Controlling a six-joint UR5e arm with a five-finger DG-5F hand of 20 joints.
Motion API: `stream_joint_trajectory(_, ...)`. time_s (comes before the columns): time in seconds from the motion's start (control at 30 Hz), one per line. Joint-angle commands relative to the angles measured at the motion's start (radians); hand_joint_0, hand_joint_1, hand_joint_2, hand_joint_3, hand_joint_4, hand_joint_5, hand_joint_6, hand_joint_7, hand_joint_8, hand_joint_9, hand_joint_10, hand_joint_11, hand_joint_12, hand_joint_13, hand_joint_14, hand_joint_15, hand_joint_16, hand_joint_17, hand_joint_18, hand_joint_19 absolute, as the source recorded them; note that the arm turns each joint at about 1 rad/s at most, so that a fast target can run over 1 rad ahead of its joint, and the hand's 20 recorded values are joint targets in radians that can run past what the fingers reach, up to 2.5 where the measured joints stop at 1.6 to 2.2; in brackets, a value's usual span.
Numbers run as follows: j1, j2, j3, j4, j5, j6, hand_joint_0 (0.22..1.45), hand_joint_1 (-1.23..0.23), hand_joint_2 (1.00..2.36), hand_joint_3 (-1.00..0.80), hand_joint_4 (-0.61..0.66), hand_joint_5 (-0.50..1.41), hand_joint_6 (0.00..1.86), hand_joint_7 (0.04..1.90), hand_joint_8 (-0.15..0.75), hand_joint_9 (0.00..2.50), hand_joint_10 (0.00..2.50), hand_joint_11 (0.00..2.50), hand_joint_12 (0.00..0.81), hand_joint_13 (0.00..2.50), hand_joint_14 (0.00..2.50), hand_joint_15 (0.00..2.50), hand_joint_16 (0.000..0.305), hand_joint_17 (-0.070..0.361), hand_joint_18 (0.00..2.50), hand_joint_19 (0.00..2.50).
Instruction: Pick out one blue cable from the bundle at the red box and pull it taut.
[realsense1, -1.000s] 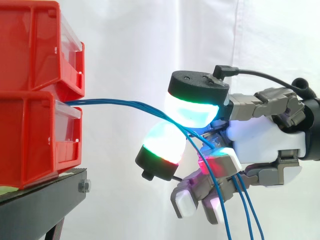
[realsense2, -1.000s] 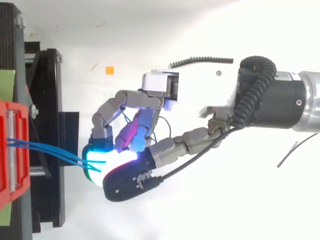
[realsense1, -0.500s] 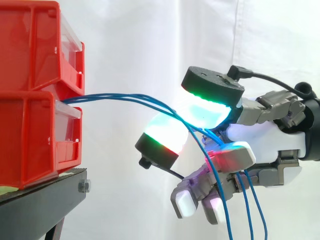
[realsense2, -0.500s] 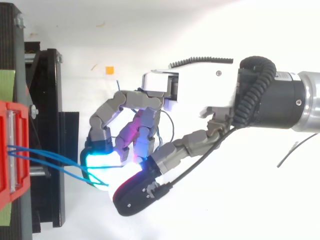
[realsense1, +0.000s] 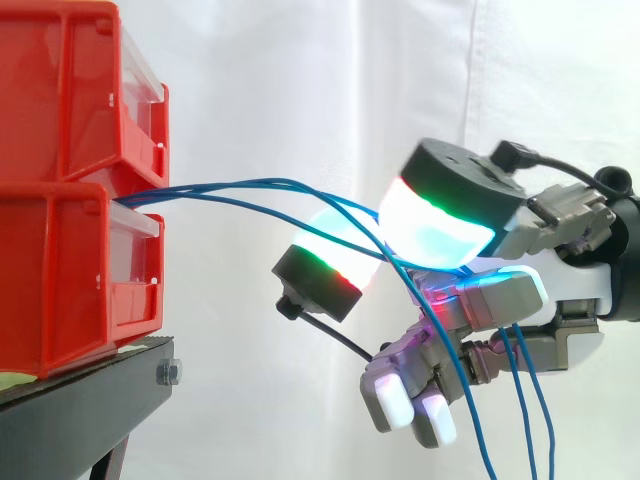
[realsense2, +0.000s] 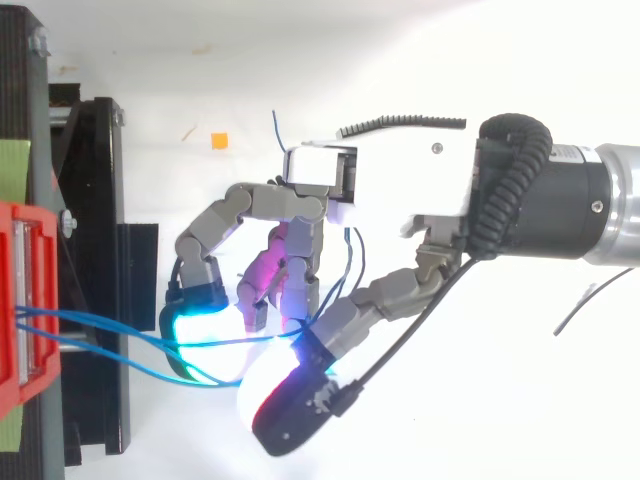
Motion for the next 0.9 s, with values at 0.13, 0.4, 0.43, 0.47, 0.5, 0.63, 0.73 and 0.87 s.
stream_joint_trajectory(0.13, 0.000, 0.001, 0.000, 0.000, 0.000, 0.002, 0.49, -0.98, 1.00, -0.50, -0.06, -0.03, 0.90, 1.02, 0.273, 1.73, 0.03, 1.00, 0.387, 1.11, 0.02, 0.60, 0.053, 0.120, 0.97, 0.78)
stream_joint_trajectory(0.4, 0.000, 0.001, 0.001, 0.000, -0.002, 0.000, 0.42, -0.89, 1.00, -0.50, -0.02, -0.03, 0.88, 0.99, 0.297, 1.66, 0.03, 0.93, 0.427, 1.10, 0.02, 0.58, 0.061, 0.138, 0.99, 0.76)
stream_joint_trajectory(0.43, 0.000, -0.001, 0.001, 0.000, 0.000, 0.000, 0.42, -0.89, 1.00, -0.50, -0.02, -0.04, 0.87, 0.98, 0.301, 1.65, 0.03, 0.93, 0.432, 1.09, 0.02, 0.58, 0.062, 0.140, 0.99, 0.76)
stream_joint_trajectory(0.47, 0.000, 0.001, 0.000, 0.000, 0.000, 0.000, 0.42, -0.89, 1.00, -0.50, -0.02, -0.04, 0.87, 0.98, 0.301, 1.65, 0.03, 0.93, 0.433, 1.08, 0.02, 0.58, 0.062, 0.140, 0.99, 0.76)
stream_joint_trajectory(0.5, 0.000, -0.001, 0.001, 0.000, 0.000, 0.000, 0.41, -0.90, 1.00, -0.50, -0.01, -0.04, 0.87, 0.96, 0.301, 1.63, 0.03, 0.92, 0.435, 1.07, 0.02, 0.57, 0.063, 0.142, 0.98, 0.76)
stream_joint_trajectory(0.63, 0.000, -0.001, 0.001, 0.002, 0.000, 0.002, 0.43, -0.79, 1.00, -0.50, -0.02, -0.04, 0.86, 0.95, 0.295, 1.61, 0.03, 0.93, 0.433, 1.06, 0.02, 0.58, 0.062, 0.141, 0.96, 0.76)
stream_joint_trajectory(0.73, 0.000, -0.001, 0.000, 0.000, 0.000, 0.000, 0.46, -0.75, 1.00, -0.50, -0.01, -0.06, 0.85, 0.93, 0.284, 1.52, 0.03, 0.91, 0.430, 0.94, 0.02, 0.56, 0.061, 0.137, 0.84, 0.78)
stream_joint_trajectory(0.87, 0.000, 0.001, 0.001, 0.000, 0.000, 0.000, 0.50, -0.75, 1.00, -0.50, -0.02, -0.07, 0.84, 0.88, 0.274, 1.42, 0.03, 0.87, 0.413, 0.83, 0.02, 0.53, 0.057, 0.129, 0.72, 0.79)
